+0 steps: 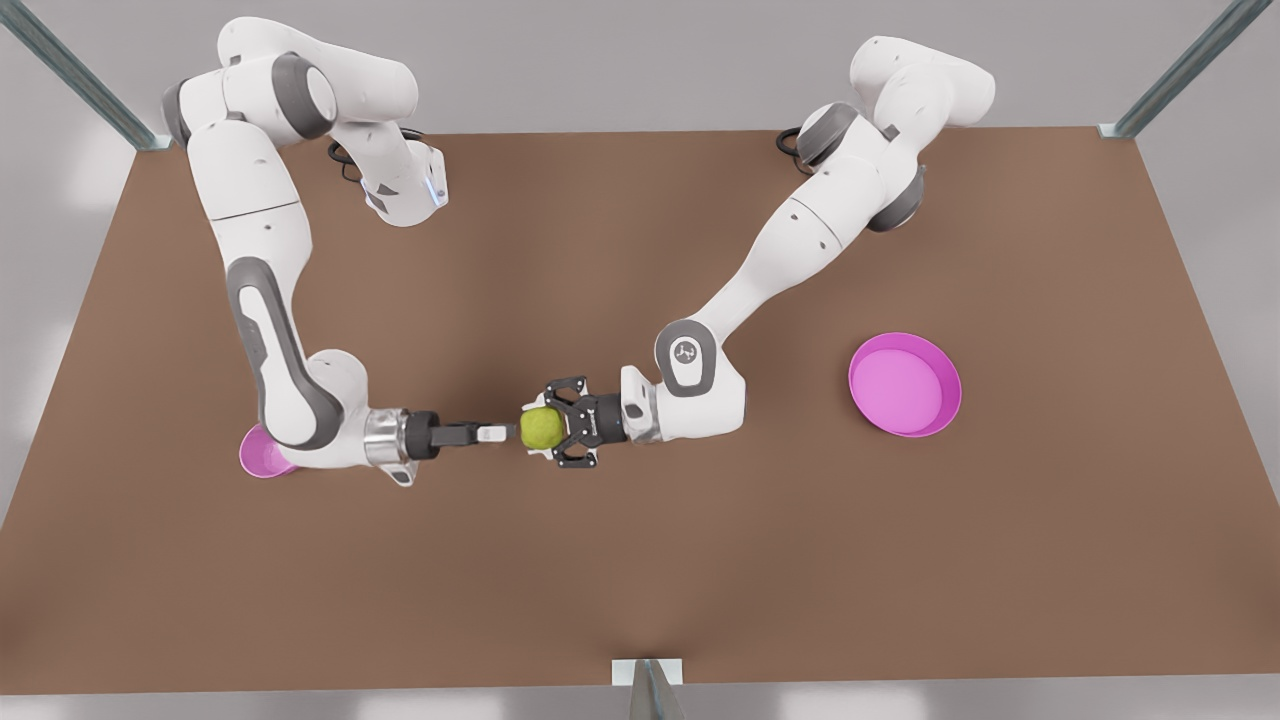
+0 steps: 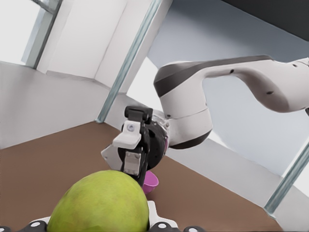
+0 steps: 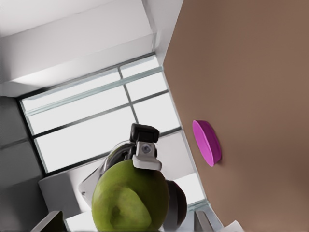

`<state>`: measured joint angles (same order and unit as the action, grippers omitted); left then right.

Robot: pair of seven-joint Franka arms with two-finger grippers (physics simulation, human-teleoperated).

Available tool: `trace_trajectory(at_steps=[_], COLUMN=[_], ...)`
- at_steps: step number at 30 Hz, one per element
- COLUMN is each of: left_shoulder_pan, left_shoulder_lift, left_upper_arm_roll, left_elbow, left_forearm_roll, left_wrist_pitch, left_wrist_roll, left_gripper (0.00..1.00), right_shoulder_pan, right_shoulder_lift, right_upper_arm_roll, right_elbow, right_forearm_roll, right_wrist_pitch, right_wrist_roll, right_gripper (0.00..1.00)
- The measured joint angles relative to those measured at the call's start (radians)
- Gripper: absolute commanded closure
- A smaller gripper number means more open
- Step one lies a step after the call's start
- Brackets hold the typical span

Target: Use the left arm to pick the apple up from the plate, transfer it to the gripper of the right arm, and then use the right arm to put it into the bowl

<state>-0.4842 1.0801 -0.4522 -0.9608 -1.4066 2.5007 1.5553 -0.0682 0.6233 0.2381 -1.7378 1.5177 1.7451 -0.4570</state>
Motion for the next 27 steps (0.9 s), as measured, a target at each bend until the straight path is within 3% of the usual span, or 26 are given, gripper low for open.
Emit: trace_trajectory(at_steps=[12, 16, 18, 27], left_shoulder_pan=[-0.02, -0.023, -0.023, -0.024], left_shoulder_lift=[0.002, 0.004, 0.004, 0.005], left_upper_arm_roll=[0.0, 0.0, 0.0, 0.0], left_elbow=[0.0, 0.0, 0.0, 0.0], left_forearm_roll=[-0.019, -0.021, -0.022, -0.023], left_wrist_pitch=[0.033, 0.041, 0.044, 0.05], left_wrist_roll=[0.184, 0.224, 0.24, 0.298], left_gripper=[0.35, 0.35, 0.35, 0.35], right_shoulder_pan=[0.038, 0.049, 0.049, 0.04], right_shoulder_lift=[0.009, 0.01, 0.01, 0.01], right_upper_arm_roll=[0.059, 0.06, 0.06, 0.058], right_elbow=[-0.016, -0.015, -0.015, -0.015], right_forearm_roll=[0.043, 0.064, 0.068, 0.074], right_wrist_pitch=[0.02, 0.038, 0.043, 0.053], right_wrist_roll=[-0.2, -0.244, -0.263, -0.327], right_gripper=[0.01, 0.2, 0.25, 0.3])
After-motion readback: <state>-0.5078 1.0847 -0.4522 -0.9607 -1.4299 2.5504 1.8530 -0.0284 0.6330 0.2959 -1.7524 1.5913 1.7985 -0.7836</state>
